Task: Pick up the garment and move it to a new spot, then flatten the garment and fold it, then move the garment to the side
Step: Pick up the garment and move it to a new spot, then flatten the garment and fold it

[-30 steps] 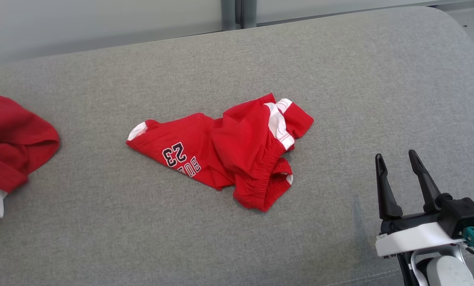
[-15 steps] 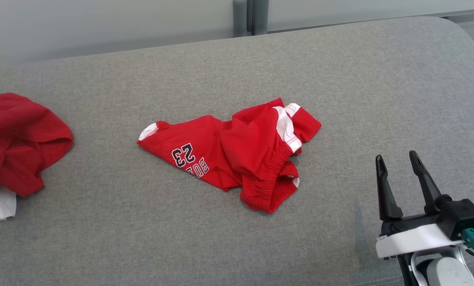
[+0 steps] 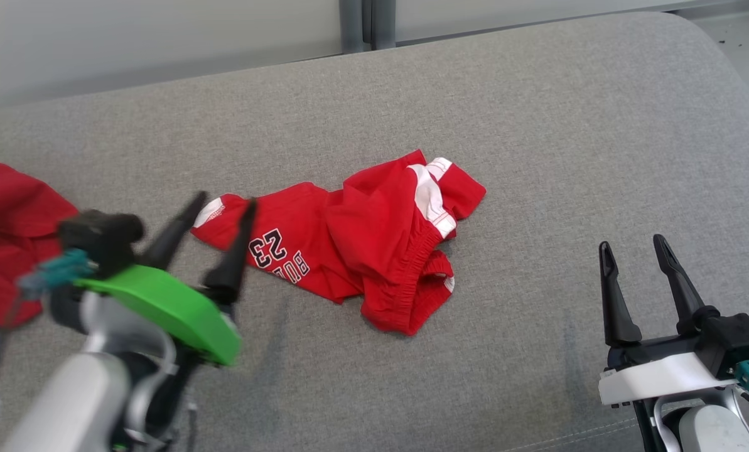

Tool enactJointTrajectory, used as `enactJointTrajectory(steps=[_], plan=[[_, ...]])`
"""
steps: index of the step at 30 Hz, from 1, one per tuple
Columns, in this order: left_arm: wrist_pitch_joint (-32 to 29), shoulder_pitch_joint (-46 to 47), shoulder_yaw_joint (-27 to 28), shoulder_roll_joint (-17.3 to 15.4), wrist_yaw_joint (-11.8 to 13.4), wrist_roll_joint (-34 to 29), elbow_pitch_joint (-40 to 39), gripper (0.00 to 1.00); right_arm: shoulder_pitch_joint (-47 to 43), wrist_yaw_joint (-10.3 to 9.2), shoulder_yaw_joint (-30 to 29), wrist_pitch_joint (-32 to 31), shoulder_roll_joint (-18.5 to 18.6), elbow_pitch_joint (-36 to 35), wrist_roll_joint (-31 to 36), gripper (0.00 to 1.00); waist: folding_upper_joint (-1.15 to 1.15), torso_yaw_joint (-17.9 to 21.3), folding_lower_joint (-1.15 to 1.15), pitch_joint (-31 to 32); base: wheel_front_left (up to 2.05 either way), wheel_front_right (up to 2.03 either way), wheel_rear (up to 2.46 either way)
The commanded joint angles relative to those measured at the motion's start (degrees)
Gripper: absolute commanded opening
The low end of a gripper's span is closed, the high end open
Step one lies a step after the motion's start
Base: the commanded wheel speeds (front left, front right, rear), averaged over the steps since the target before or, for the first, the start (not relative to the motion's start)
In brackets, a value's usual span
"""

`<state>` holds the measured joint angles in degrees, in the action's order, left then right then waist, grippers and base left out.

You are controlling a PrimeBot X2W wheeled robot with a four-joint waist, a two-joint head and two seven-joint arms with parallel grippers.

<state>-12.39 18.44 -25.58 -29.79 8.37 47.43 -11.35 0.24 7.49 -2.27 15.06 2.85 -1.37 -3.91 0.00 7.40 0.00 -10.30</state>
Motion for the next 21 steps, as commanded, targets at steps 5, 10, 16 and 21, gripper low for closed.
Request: enactJointTrajectory(steps=[5,10,16,21], plan=[[0.62,0.41,-9.41,8.02,0.06,-4.29,-0.75,1.00,0.02,0.00,-0.61,0.18,0.10,-0.17,-0.42,1.00,0.00,0.38,0.00,-1.17,0.00,0.00,0.00],[0.43,4.71,-17.05,16.33,-1.11,-7.25,3.29,1.00,0.66,0.00,-0.32,0.18,0.11,0.29,-1.16,1.00,0.00,0.88,0.00,-1.63,0.00,0.00,0.00],[-1.18,10.64,-21.18,22.43,-2.79,-8.40,12.91,1.00,1.89,0.00,0.75,0.18,0.11,0.66,-2.05,1.00,0.00,3.13,0.00,-2.89,0.00,0.00,0.00],[-0.44,17.01,-22.43,24.08,-1.73,-12.77,24.51,1.00,3.14,0.00,0.99,0.18,0.10,0.98,-3.31,1.00,0.00,6.00,0.00,-4.57,0.00,0.00,0.00]])
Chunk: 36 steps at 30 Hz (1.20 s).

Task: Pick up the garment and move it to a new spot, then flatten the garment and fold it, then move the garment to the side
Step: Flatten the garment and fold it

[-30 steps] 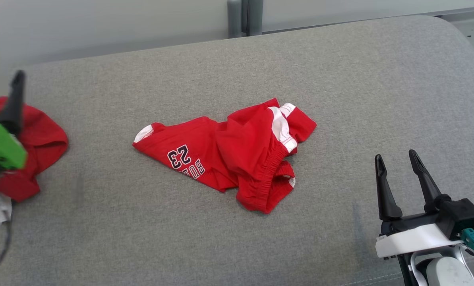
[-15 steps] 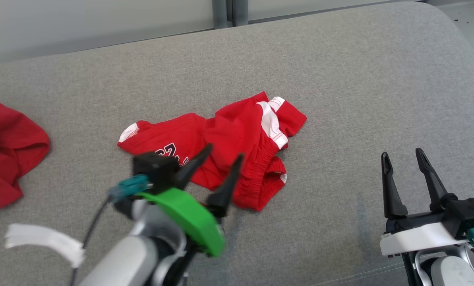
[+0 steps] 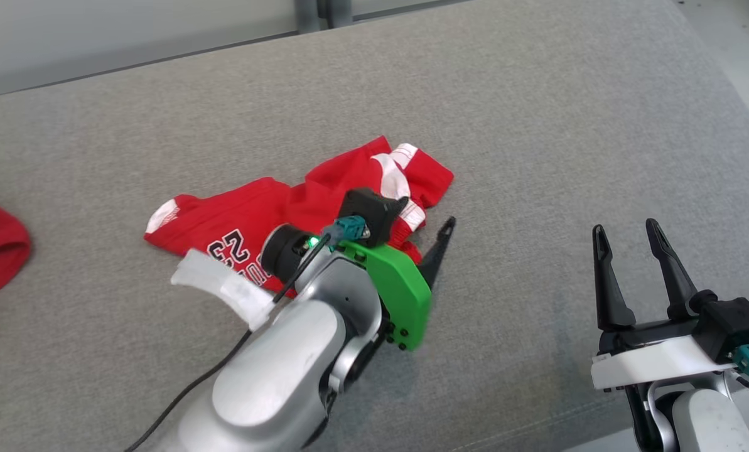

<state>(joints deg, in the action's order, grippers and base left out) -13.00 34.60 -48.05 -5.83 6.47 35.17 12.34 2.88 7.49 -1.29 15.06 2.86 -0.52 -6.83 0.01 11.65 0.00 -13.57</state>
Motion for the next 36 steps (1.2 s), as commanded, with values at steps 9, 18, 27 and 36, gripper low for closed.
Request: enactJointTrajectory(steps=[9,18,27,36], plan=[[0.11,5.36,-2.47,-0.24,-0.25,-3.59,12.72,1.00,-0.51,0.00,-0.90,0.18,0.08,0.74,-2.61,1.00,-0.01,4.67,0.00,-1.96,0.00,0.00,0.00],[0.81,6.35,-3.52,-2.30,0.78,-5.94,14.63,1.00,-1.09,0.00,-1.53,0.18,0.09,0.69,-2.23,1.00,-0.01,3.49,0.00,-0.93,0.00,0.00,0.00],[-0.75,5.08,-5.27,-3.95,0.16,-6.53,15.92,0.49,-0.37,0.00,-1.56,0.18,0.09,0.57,-1.53,1.00,-0.01,1.85,0.00,-0.44,0.00,0.00,0.00],[1.17,6.93,-3.96,-5.59,-0.44,-5.45,14.48,0.00,-1.39,0.00,-1.38,0.18,0.09,0.86,-1.47,1.00,-0.01,1.42,0.00,0.61,0.00,0.00,0.00]])
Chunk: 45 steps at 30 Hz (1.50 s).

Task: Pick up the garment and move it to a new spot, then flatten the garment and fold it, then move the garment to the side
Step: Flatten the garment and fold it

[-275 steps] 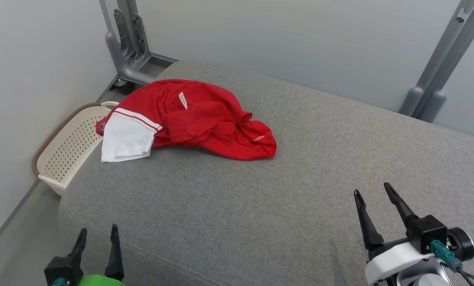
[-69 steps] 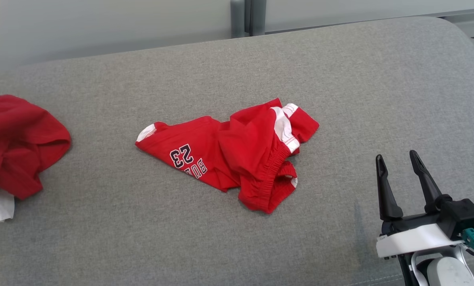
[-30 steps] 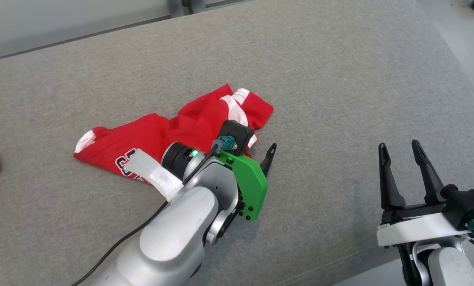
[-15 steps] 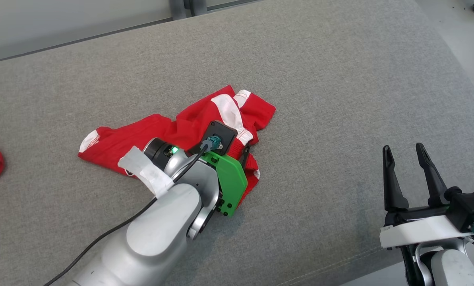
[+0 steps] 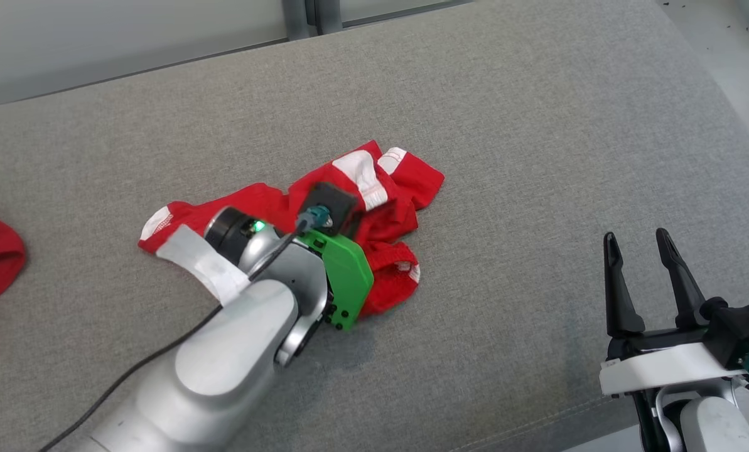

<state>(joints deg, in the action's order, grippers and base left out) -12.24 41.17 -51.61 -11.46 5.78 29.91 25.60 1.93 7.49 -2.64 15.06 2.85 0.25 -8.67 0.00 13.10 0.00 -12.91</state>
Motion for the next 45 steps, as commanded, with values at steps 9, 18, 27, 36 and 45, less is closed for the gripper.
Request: enactJointTrajectory(steps=[9,18,27,36,45], plan=[[-8.07,14.61,6.19,-6.41,-5.16,4.22,-11.04,0.00,0.66,0.00,0.35,0.18,0.10,0.46,-1.05,1.00,0.00,1.25,0.00,0.62,0.00,0.00,0.00],[-12.81,33.47,8.98,-7.08,-11.79,6.43,-7.76,0.00,2.55,0.00,0.63,0.18,0.10,1.03,-3.66,1.00,0.00,6.25,0.00,-0.01,0.00,0.00,0.00],[-4.52,39.26,-2.75,-7.92,-13.18,15.01,-13.07,0.00,2.13,0.00,-0.28,0.18,0.11,0.97,-5.14,1.00,0.00,7.69,0.00,-1.57,0.00,0.00,0.00],[4.87,17.86,-19.83,-22.68,-13.21,19.81,-24.19,0.00,1.12,0.00,-1.56,0.18,0.09,1.55,-4.23,1.00,0.00,4.44,0.00,-1.83,0.00,0.00,0.00],[14.68,5.06,-21.49,-31.39,-13.21,15.27,-24.27,0.00,2.11,0.00,-2.07,0.18,0.11,1.18,-1.55,1.00,0.00,-2.57,0.00,-1.70,0.00,0.00,0.00]])
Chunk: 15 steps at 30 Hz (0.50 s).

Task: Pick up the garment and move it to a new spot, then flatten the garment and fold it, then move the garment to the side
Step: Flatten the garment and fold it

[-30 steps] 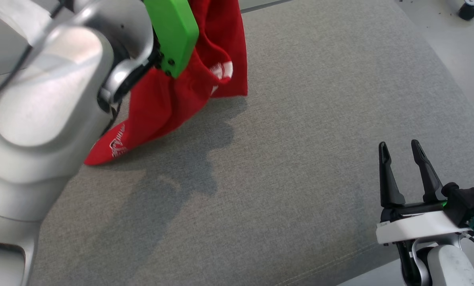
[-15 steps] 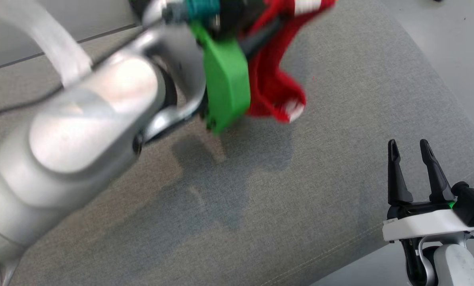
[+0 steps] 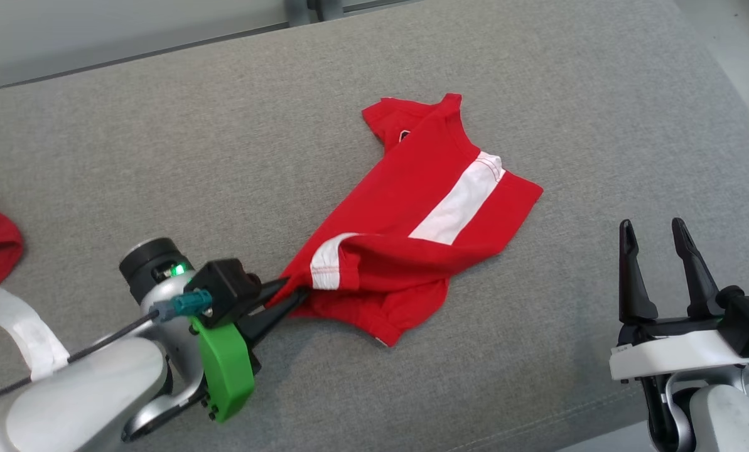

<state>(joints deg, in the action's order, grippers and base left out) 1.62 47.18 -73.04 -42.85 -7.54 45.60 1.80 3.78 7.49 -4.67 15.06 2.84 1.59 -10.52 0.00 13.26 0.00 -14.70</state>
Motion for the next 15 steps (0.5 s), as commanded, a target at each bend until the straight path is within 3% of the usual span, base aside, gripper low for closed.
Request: enactJointTrajectory(steps=[1,5,6,7,8,15], plan=[[2.38,-1.82,-0.17,-0.36,0.12,-1.52,-0.72,0.02,0.28,0.00,0.13,0.18,0.11,-0.16,0.63,1.00,0.00,-3.46,0.00,0.18,0.00,0.00,0.00],[6.22,-6.88,-0.44,-0.27,0.11,-4.86,-1.39,0.40,-0.27,0.00,0.51,0.18,0.11,-0.30,1.99,1.00,0.00,-5.97,0.00,0.83,0.00,0.00,0.00],[6.66,-8.14,-0.43,0.01,0.11,-5.13,-1.27,0.63,-0.55,0.00,0.54,0.18,0.12,-0.31,2.41,1.00,0.00,-6.51,0.00,1.03,0.00,0.00,0.00],[6.90,-8.88,-0.31,0.36,0.11,-5.58,-1.07,0.94,-0.82,0.00,0.53,0.18,0.12,-0.30,2.75,1.00,0.00,-7.02,0.00,1.25,0.00,0.00,0.00],[7.47,-9.37,-0.22,0.61,0.12,-5.89,-0.66,1.00,-1.04,0.00,0.44,0.18,0.13,-0.33,3.02,1.00,0.00,-7.51,0.00,1.45,0.00,0.00,0.00],[11.65,-9.40,-0.34,2.26,0.10,-6.35,4.36,1.00,-2.52,0.00,-0.50,0.18,0.13,-1.11,5.25,1.00,0.00,-9.69,0.00,2.69,0.00,0.00,0.00]])
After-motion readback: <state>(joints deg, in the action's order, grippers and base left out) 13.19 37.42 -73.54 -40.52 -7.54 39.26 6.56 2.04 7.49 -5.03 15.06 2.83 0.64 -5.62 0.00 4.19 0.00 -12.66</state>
